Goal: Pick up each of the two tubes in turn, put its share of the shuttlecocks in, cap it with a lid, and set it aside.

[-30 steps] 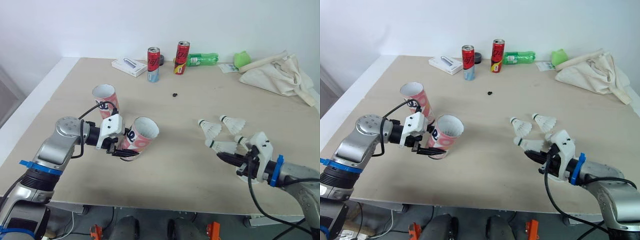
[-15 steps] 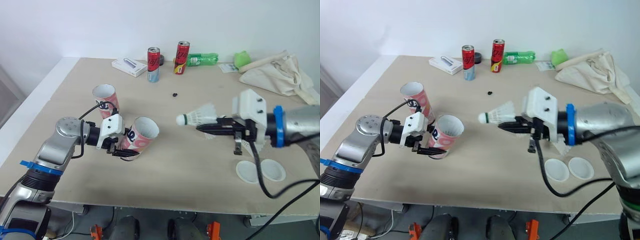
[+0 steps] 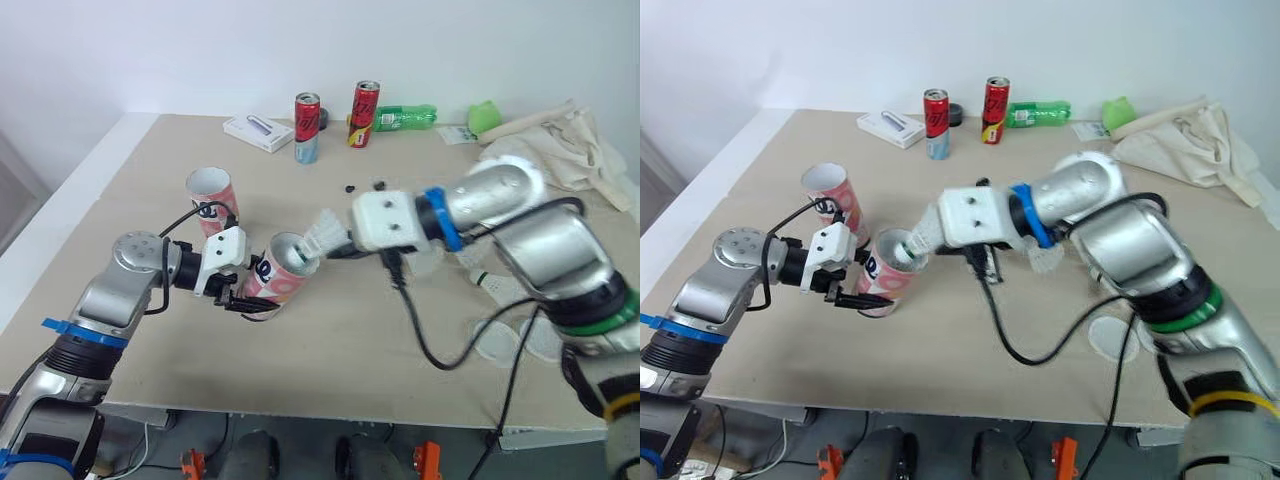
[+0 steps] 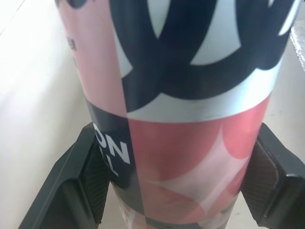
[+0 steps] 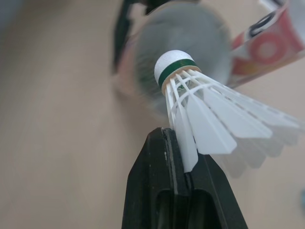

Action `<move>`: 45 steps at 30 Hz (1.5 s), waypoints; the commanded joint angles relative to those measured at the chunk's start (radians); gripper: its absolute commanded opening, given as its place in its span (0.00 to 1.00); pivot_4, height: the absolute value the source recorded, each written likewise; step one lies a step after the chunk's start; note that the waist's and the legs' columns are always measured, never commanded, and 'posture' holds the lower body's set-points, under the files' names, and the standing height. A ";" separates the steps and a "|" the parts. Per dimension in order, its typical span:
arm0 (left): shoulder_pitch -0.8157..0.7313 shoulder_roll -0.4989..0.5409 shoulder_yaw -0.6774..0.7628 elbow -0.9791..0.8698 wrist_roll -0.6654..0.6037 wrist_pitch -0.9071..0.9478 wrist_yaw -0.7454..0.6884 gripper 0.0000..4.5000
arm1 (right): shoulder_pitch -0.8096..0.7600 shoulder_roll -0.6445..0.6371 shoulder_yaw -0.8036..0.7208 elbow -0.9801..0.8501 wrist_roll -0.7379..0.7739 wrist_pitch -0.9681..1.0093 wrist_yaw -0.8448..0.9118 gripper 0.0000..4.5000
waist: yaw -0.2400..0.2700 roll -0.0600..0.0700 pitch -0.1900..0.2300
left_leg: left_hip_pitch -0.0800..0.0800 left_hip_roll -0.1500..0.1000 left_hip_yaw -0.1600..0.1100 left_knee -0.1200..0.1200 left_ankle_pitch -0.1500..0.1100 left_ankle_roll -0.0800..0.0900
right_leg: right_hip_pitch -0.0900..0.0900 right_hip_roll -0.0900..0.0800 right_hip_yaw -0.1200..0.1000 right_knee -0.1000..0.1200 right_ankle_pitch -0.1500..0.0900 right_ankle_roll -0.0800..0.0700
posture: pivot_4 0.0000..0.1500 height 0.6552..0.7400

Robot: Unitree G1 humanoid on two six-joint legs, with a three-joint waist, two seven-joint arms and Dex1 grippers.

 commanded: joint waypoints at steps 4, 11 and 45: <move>0.002 -0.015 -0.033 -0.006 0.004 0.010 0.003 0.72 | -0.052 0.058 -0.011 0.040 -0.018 -0.012 0.064 0.41 | 0.004 0.000 0.000 | -0.001 0.000 -0.001 0.000 0.000 0.000 | 0.000 -0.001 -0.001 0.000 0.000 0.000 | 1.00 0.91; -0.002 -0.019 -0.034 -0.014 0.002 0.020 0.008 0.72 | 0.008 -0.008 -0.119 -0.013 0.080 0.042 0.138 0.86 | 0.003 0.000 0.000 | -0.001 -0.001 0.000 0.000 0.000 0.001 | 0.000 -0.001 0.000 -0.001 0.001 0.001 | 1.00 0.91; -0.157 -0.112 -0.099 0.094 0.009 -0.053 -0.111 0.72 | 0.133 -0.038 -0.192 -0.063 0.240 0.251 -0.005 0.01 | -0.019 0.000 0.001 | -0.006 0.001 0.001 0.001 -0.001 0.001 | -0.006 0.002 0.002 0.000 0.001 0.001 | 1.00 0.91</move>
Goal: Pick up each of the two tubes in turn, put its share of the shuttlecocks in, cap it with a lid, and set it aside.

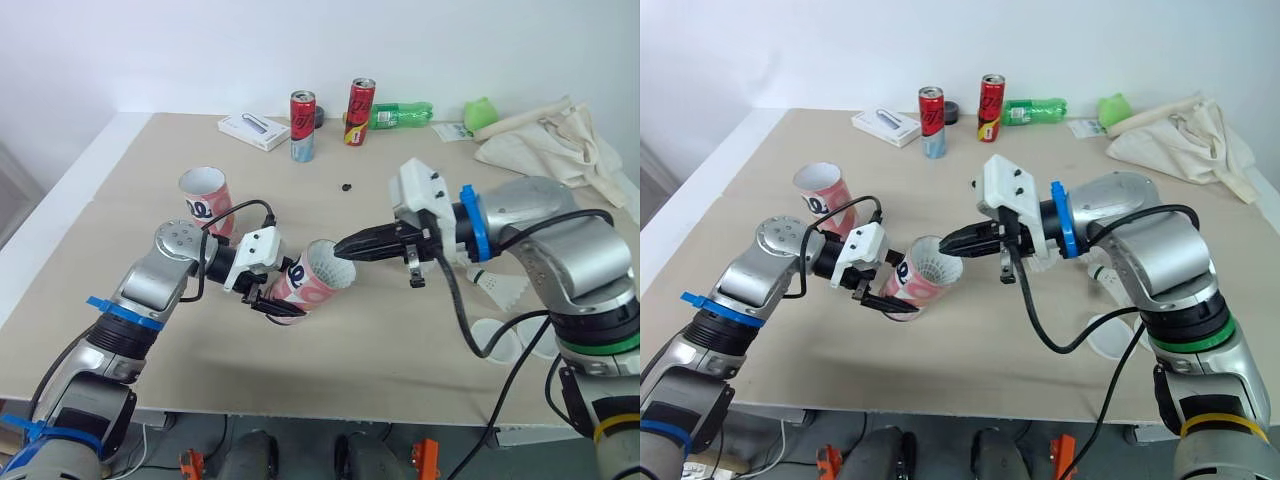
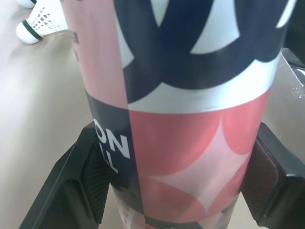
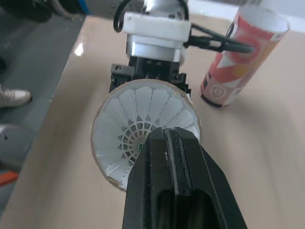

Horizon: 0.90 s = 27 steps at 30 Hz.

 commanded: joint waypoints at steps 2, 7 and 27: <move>-0.023 0.001 -0.006 0.001 -0.004 -0.015 -0.020 0.72 | -0.067 -0.032 0.131 0.030 -0.140 -0.109 0.075 0.01 | -0.001 0.000 0.000 | -0.002 0.000 0.001 0.000 0.000 0.000 | -0.002 0.000 0.001 0.001 0.000 0.000 | 1.00 0.91; -0.025 -0.008 -0.011 0.016 -0.001 -0.019 -0.023 0.72 | -0.148 0.015 0.295 0.153 -0.300 -0.251 0.157 0.01 | -0.004 0.000 0.000 | -0.001 0.000 0.001 0.000 0.000 0.000 | -0.003 0.001 0.002 0.001 0.000 0.000 | 1.00 0.91; 0.001 -0.019 -0.007 0.003 -0.004 -0.004 0.011 0.72 | -0.256 0.150 0.214 0.323 -0.308 -0.298 0.292 0.01 | -0.003 0.000 0.000 | 0.002 0.002 0.002 0.007 0.001 -0.002 | -0.003 0.002 0.003 0.013 0.000 -0.003 | 1.00 0.91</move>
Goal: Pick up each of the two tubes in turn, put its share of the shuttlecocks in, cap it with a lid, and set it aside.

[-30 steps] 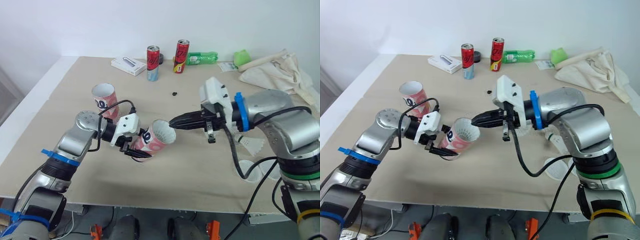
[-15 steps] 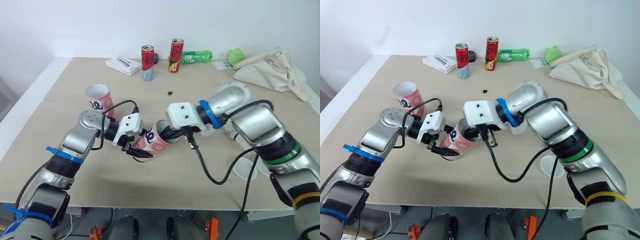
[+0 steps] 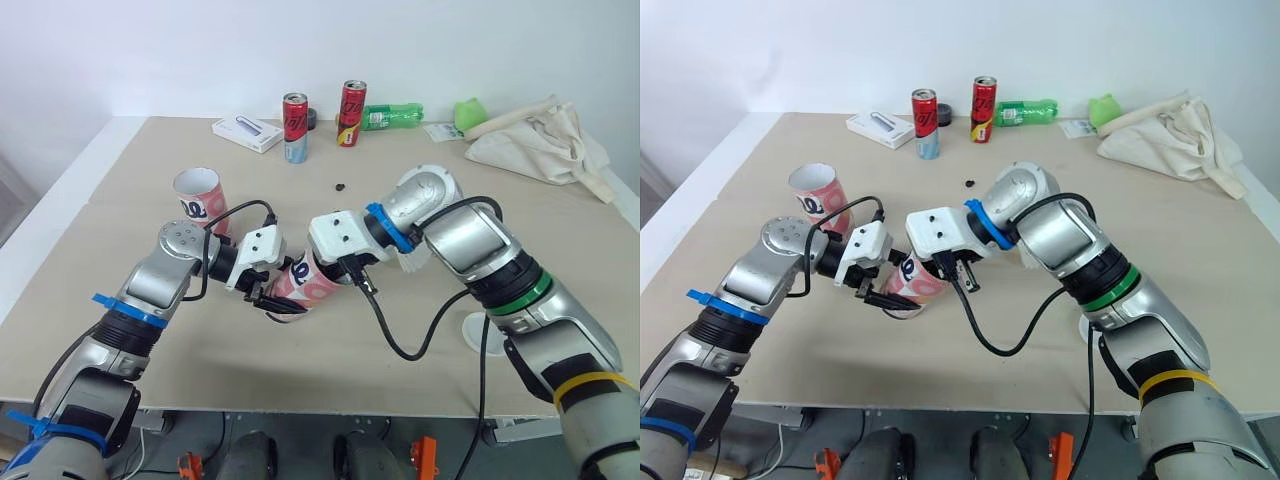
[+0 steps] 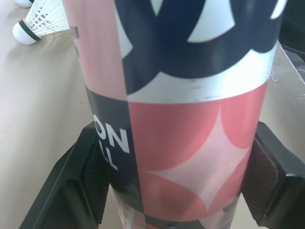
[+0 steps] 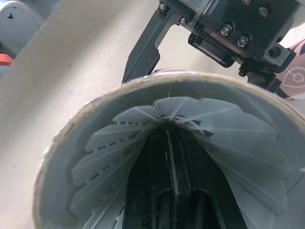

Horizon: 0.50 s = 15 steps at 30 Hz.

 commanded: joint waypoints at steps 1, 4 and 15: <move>0.012 -0.006 0.000 -0.025 -0.016 -0.005 -0.004 0.72 | -0.044 -0.048 -0.144 -0.027 0.098 0.084 0.040 0.01 | 0.003 0.000 0.001 | -0.001 0.000 0.000 0.000 0.000 0.000 | -0.001 0.000 0.000 0.000 0.000 0.000 | 1.00 0.91; 0.018 -0.012 -0.002 -0.017 -0.015 -0.012 0.000 0.72 | -0.056 -0.069 -0.212 -0.054 0.166 0.151 0.050 0.01 | 0.002 0.000 0.001 | -0.001 0.000 0.000 0.000 0.000 0.000 | -0.001 -0.001 0.000 0.000 0.000 0.000 | 1.00 0.91; 0.031 -0.041 0.020 -0.017 -0.020 -0.030 0.036 0.72 | 0.046 -0.225 -0.374 -0.171 0.255 0.239 -0.004 0.01 | 0.006 0.000 0.001 | -0.002 -0.002 -0.001 0.000 0.000 0.001 | -0.001 -0.003 -0.002 0.000 -0.001 0.001 | 1.00 0.91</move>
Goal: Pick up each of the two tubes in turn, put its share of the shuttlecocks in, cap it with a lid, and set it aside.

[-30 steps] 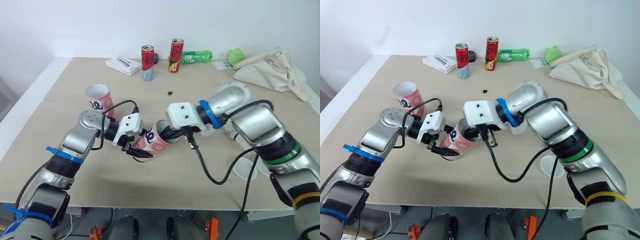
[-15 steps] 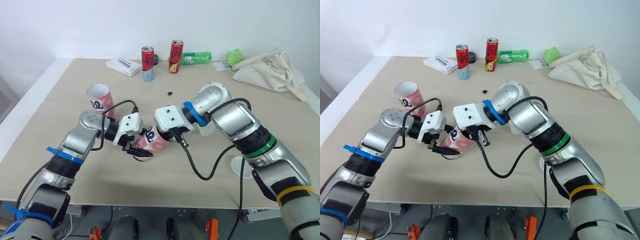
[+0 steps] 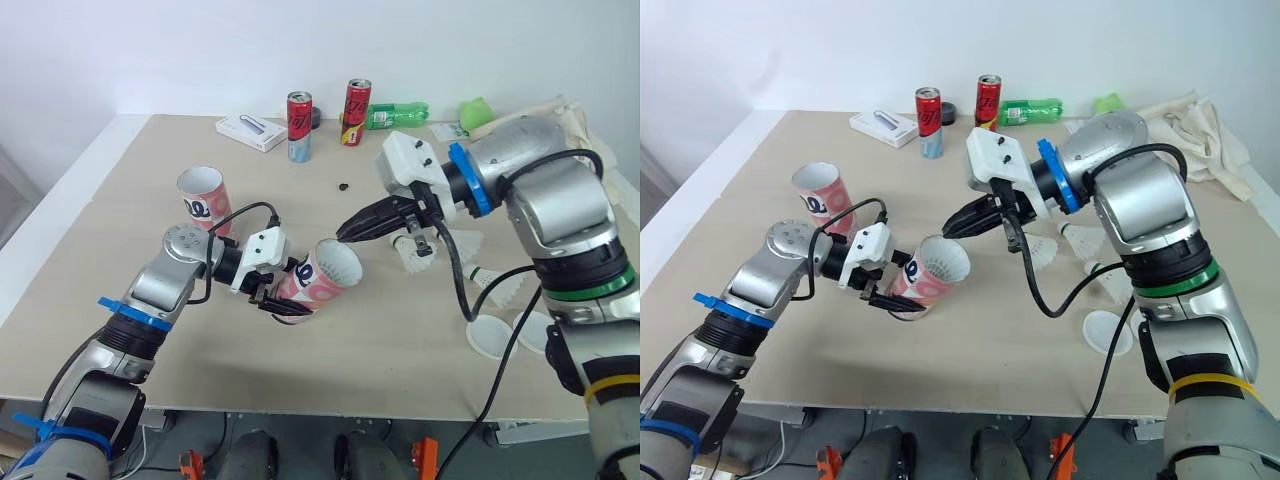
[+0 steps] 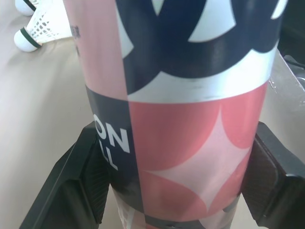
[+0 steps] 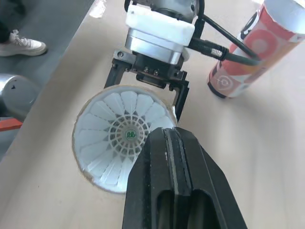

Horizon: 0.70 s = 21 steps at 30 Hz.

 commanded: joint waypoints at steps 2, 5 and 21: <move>0.025 -0.017 0.033 -0.023 -0.030 -0.032 0.027 0.72 | 0.088 -0.103 -0.178 -0.111 0.080 0.057 -0.048 0.01 | 0.001 0.000 0.000 | -0.001 0.000 0.000 0.000 0.000 0.000 | -0.001 0.000 0.000 0.000 0.000 0.000 | 1.00 0.91; 0.075 -0.054 0.098 -0.076 -0.130 -0.051 0.028 0.72 | 0.241 -0.220 -0.347 -0.211 0.147 0.137 -0.083 0.01 | 0.004 -0.001 0.001 | -0.004 -0.001 -0.001 0.000 0.000 0.000 | -0.002 -0.002 -0.001 -0.001 0.000 0.000 | 1.00 0.91; 0.245 -0.231 0.092 0.093 -0.128 -0.329 0.046 0.72 | 0.658 -0.491 -0.317 -0.033 0.000 -0.045 -0.070 0.62 | -0.004 -0.001 0.004 | 0.000 0.002 0.003 0.000 0.006 0.002 | -0.003 0.002 0.002 -0.001 0.002 0.002 | 1.00 0.91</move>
